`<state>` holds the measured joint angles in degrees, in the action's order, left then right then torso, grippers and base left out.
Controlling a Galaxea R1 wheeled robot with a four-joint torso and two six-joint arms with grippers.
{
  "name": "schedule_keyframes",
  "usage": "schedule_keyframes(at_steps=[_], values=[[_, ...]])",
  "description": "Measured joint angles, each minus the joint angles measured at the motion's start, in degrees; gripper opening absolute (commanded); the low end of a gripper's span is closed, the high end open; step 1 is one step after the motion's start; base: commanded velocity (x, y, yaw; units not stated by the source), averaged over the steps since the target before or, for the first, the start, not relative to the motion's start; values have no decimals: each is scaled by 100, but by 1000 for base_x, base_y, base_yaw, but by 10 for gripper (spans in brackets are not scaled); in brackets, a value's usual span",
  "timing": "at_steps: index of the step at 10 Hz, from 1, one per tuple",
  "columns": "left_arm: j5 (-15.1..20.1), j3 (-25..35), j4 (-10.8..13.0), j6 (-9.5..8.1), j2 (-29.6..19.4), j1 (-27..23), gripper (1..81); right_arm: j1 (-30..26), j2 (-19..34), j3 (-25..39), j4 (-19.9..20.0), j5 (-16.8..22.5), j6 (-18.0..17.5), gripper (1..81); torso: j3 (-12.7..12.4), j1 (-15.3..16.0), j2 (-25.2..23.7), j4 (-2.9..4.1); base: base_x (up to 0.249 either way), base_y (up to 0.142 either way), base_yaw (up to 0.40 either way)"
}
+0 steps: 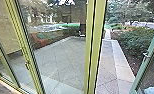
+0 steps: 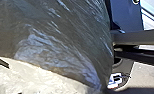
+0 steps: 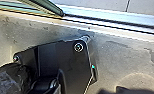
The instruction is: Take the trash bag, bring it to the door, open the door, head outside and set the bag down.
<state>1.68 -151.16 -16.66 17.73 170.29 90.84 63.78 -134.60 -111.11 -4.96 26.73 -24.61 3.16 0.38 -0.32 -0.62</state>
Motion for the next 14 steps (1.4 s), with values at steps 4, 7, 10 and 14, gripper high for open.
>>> schedule_keyframes(at_steps=[4,7,10,14], values=[[5,0,0,0,0,-16,10,789,-857,-712,-11,-612,89,811,-29,-9,-4,0,0,0,0],[0,-7,0,0,-61,-90,10,1428,-1312,-986,-284,-1261,172,811,-31,-11,-9,0,0,0,0],[-124,-85,-4,-1,-61,-79,10,1865,-1824,-1651,-580,-1877,216,811,-35,-13,-11,0,0,0,0],[-184,-90,-4,-1,-41,-79,10,2055,-2660,-3118,-881,-2404,251,811,-35,-13,-13,0,0,0,0]])
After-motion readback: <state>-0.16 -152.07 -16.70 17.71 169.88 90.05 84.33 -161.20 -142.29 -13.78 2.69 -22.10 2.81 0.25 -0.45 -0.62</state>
